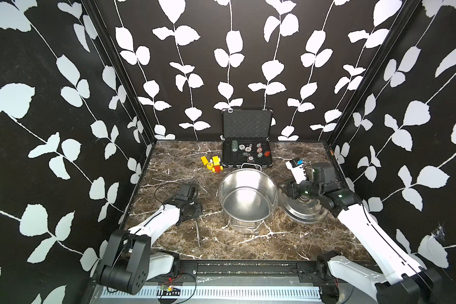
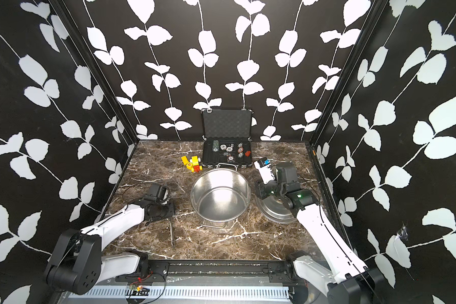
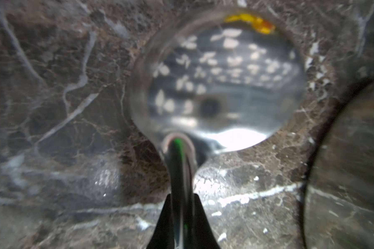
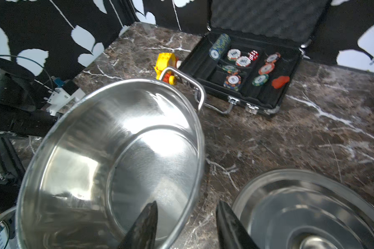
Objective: Stir the soup with a spoon
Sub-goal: Pick up the spoon from the center of the board.
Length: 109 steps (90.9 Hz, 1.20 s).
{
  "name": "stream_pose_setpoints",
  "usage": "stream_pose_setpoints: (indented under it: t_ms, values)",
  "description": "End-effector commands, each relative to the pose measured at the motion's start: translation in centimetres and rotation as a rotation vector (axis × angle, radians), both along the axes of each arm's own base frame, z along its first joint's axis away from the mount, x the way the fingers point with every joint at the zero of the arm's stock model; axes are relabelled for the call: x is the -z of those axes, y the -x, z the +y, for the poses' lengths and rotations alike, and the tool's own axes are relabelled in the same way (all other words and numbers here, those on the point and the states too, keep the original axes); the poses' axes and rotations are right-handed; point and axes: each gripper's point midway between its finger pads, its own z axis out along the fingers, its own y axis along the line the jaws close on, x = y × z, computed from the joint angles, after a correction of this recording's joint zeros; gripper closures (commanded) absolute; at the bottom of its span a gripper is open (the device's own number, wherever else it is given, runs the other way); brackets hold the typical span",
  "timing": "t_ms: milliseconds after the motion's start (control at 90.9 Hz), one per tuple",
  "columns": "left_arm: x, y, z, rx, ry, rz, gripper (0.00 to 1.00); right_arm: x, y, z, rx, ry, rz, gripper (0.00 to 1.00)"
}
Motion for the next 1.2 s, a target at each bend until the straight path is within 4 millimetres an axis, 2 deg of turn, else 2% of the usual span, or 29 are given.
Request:
stream_pose_setpoints:
  t_ms: [0,88,319,440,473,594,671,748,880,1012,1188]
  values:
    - [-2.3,0.3,0.6,0.003,-0.020,-0.031,1.00,-3.3,1.1,2.4,-0.122,-0.033,-0.193,0.56]
    - [-5.0,0.2,0.4,0.029,-0.009,-0.073,1.00,-5.0,2.9,4.1,-0.230,-0.026,-0.316,0.57]
    - [-13.8,0.3,-2.4,0.178,0.113,-0.140,1.00,-8.0,8.5,9.3,-0.587,0.062,-0.668,0.65]
    - [-17.9,0.2,-4.8,0.269,0.210,-0.133,1.00,-7.7,11.1,12.5,-0.793,0.229,-0.892,0.63]
    - [-19.0,0.0,-5.4,0.290,0.235,-0.136,1.00,-6.8,11.1,13.3,-0.827,0.301,-0.928,0.60]
    - [-23.9,-1.2,-7.8,0.343,0.306,-0.221,1.00,-6.3,11.2,15.7,-0.914,0.520,-1.138,0.52]
    - [-25.9,-1.5,-9.6,0.386,0.355,-0.241,1.00,-6.0,11.3,17.2,-0.952,0.627,-1.278,0.49]
    - [-26.7,-1.8,-11.4,0.438,0.376,-0.229,1.00,-6.3,11.3,18.6,-0.955,0.679,-1.401,0.46]
    - [-26.7,-1.5,-13.6,0.513,0.372,-0.195,1.00,-6.9,11.7,20.0,-0.973,0.751,-1.552,0.45]
    - [-26.4,-1.2,-14.8,0.542,0.381,-0.184,1.00,-7.6,12.3,21.1,-0.970,0.807,-1.674,0.44]
    - [-26.9,-1.2,-15.2,0.556,0.395,-0.201,1.00,-6.0,12.3,21.7,-1.075,0.936,-1.689,0.42]
